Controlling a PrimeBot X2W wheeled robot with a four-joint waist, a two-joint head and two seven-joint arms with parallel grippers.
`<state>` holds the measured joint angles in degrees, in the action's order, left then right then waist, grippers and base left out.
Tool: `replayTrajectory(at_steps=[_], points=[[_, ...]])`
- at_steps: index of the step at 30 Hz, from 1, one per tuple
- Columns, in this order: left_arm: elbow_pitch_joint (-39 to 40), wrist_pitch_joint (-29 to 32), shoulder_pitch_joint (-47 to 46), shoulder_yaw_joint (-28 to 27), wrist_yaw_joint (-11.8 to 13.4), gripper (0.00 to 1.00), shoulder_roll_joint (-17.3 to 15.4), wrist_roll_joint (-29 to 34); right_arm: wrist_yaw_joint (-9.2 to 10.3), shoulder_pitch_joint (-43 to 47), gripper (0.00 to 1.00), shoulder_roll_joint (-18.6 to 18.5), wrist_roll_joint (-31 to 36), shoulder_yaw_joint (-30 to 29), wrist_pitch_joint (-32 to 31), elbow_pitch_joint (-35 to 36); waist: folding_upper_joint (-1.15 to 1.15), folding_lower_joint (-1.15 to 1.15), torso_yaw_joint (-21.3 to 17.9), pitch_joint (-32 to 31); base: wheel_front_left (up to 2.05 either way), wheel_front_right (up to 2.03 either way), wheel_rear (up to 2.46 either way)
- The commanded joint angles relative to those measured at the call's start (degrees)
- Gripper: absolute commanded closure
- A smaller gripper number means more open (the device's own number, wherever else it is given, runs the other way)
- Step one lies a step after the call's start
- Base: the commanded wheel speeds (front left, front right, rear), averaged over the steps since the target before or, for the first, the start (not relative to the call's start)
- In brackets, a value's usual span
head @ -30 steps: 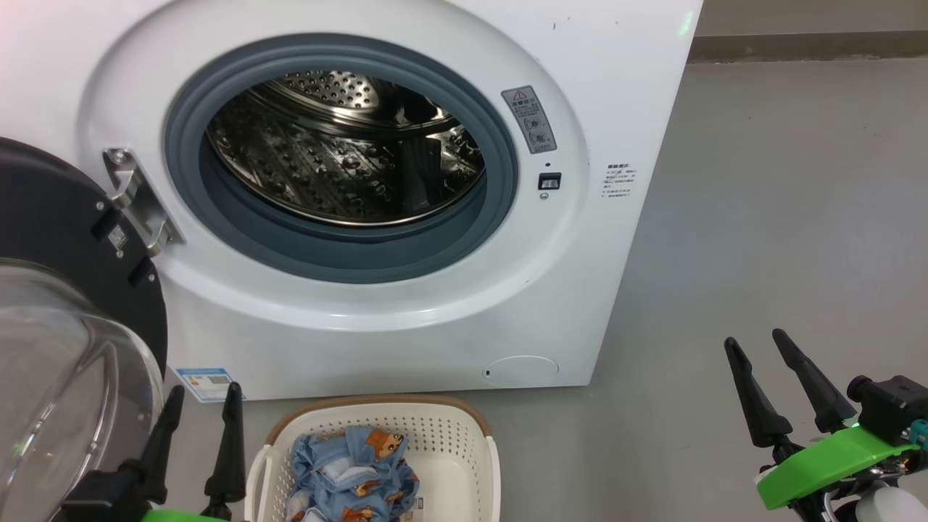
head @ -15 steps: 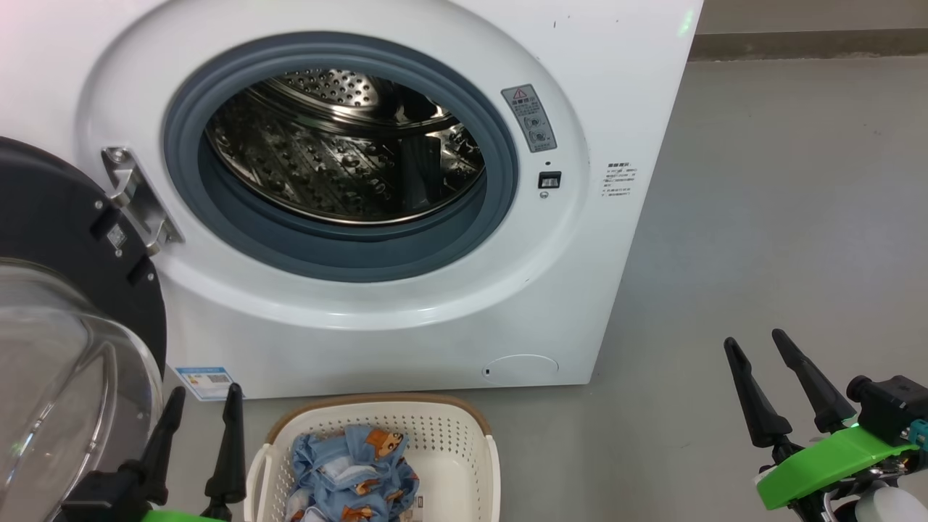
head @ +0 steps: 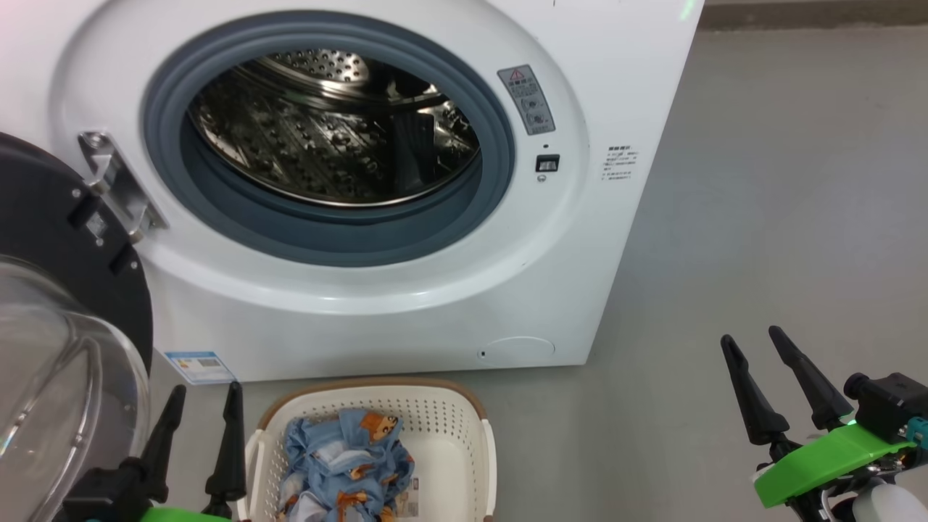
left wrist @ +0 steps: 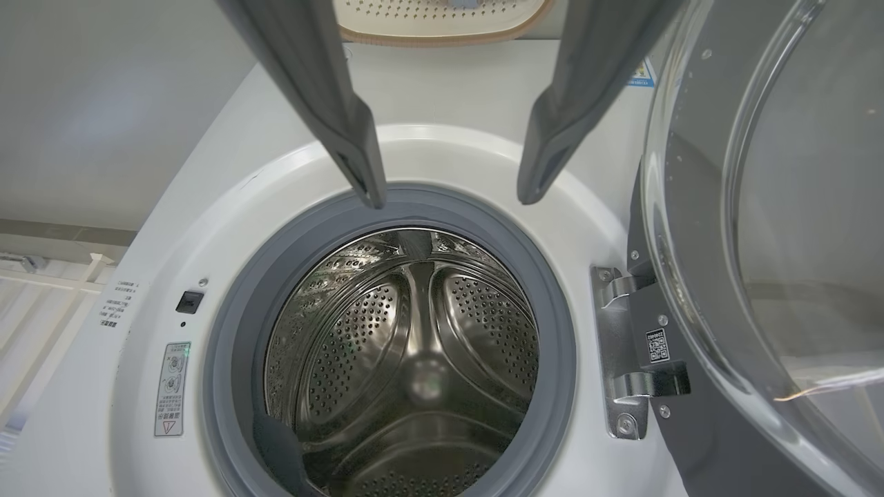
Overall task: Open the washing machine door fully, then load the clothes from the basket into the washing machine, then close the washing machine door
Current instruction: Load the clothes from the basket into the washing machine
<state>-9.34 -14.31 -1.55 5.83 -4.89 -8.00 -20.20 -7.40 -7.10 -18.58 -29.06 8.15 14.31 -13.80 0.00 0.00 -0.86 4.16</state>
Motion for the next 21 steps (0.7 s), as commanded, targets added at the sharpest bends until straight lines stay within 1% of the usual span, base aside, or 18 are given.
replayTrajectory(at_steps=[1,10,21], points=[[1.0,-0.7,-2.6,-1.8,-0.5,0.00,-1.0,0.5,-0.09,-1.6,0.00,-1.0,0.0,0.8,0.7,1.5,0.00,0.00,-0.3,0.9,0.00,0.00,0.00],[-0.3,-0.7,-5.1,-1.1,-0.7,0.00,-1.2,0.5,-0.09,-2.9,0.00,-0.5,0.3,0.6,0.7,1.9,0.00,0.00,-1.4,5.1,0.00,0.00,0.00],[-4.3,-0.7,-9.5,-0.6,-0.8,0.00,-1.1,-0.1,-0.09,-4.8,0.00,0.4,0.8,0.2,0.7,2.7,0.00,0.00,-2.8,10.9,0.00,0.00,0.00]])
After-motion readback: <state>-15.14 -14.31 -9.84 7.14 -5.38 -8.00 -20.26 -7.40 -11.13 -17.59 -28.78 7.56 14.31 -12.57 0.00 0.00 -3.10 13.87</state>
